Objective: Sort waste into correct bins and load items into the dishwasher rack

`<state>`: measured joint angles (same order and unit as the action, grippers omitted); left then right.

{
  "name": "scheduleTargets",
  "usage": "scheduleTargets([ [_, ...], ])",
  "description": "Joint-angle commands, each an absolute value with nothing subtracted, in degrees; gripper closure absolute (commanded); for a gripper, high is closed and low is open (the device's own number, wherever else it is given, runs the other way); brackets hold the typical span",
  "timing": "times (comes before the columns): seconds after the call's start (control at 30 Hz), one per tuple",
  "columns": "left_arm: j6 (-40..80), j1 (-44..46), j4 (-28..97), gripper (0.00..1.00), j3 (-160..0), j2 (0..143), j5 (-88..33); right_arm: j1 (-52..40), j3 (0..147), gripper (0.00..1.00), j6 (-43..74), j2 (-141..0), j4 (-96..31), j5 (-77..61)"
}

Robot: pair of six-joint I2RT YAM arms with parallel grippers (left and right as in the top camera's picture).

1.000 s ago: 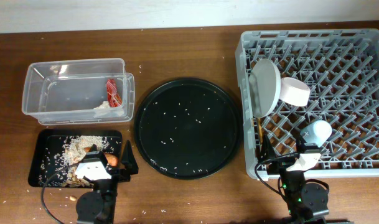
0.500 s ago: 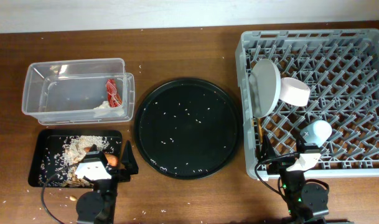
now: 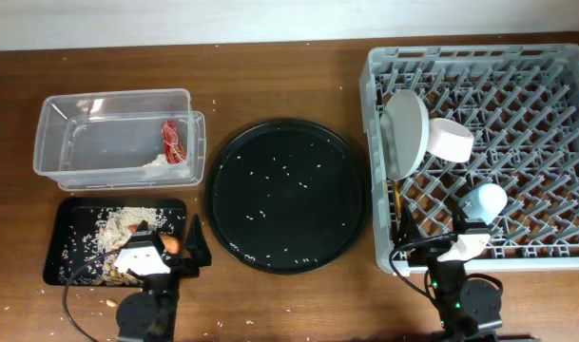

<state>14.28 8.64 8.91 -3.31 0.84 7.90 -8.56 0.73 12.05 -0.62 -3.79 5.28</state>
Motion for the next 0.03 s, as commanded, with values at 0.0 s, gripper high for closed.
scheduleTargets([
  [0.0,13.39,8.82,8.58,0.01,-2.55,0.3,7.29,-8.23,0.32,0.02,12.51,-0.21,-4.03,5.58],
])
